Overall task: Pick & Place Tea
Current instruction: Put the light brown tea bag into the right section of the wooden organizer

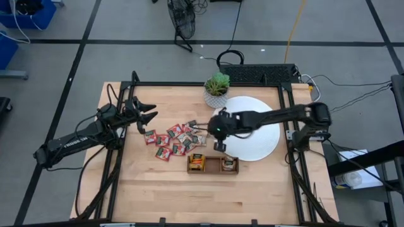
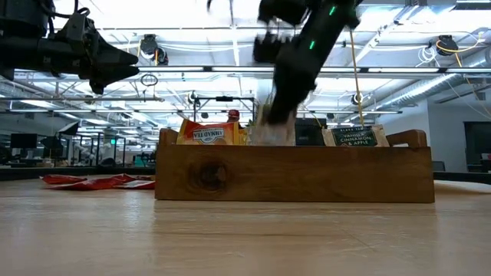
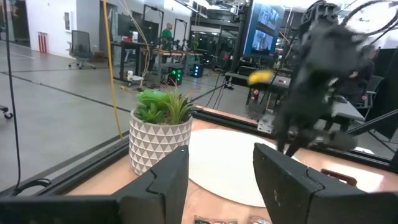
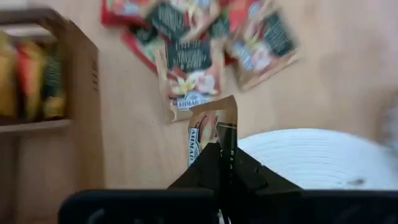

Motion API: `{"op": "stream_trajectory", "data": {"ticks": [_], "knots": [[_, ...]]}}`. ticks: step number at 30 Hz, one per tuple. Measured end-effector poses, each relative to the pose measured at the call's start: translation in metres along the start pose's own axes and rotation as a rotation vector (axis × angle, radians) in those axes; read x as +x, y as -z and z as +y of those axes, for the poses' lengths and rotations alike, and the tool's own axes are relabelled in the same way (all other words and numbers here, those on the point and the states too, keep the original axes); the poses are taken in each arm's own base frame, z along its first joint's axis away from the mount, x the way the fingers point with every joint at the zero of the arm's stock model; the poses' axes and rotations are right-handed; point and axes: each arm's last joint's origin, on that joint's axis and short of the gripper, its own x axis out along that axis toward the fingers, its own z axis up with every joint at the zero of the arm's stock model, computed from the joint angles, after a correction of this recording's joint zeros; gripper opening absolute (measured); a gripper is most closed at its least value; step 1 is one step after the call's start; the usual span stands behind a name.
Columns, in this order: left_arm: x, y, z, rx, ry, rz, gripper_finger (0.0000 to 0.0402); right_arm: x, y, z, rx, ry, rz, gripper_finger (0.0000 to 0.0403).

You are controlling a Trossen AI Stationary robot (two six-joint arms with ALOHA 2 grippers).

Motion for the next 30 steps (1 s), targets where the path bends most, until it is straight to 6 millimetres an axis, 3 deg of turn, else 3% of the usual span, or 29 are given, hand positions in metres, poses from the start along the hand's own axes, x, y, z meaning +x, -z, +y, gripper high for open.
{"op": "stream_trajectory", "data": {"ticks": [6, 11, 17, 22, 30], "knots": [[0.000, 0.000, 0.000, 0.000, 0.000, 0.000, 0.0182, -0.070, 0.010, 0.061, -0.081, 0.103, -0.167, 0.0000], [0.000, 0.000, 0.000, 0.000, 0.000, 0.000, 0.0182, -0.092, 0.027, 0.117, -0.075, 0.088, -0.217, 0.0000], [0.000, 0.000, 0.000, 0.000, 0.000, 0.000, 0.0182, -0.064, 0.052, 0.150, -0.079, 0.087, -0.066, 0.0000], [0.000, 0.000, 0.000, 0.000, 0.000, 0.000, 0.0182, -0.043, 0.067, 0.151, -0.018, 0.148, 0.085, 0.0000], [0.000, 0.000, 0.000, 0.000, 0.000, 0.000, 0.0182, -0.025, 0.072, 0.155, -0.024, 0.129, 0.162, 0.0000]]}}
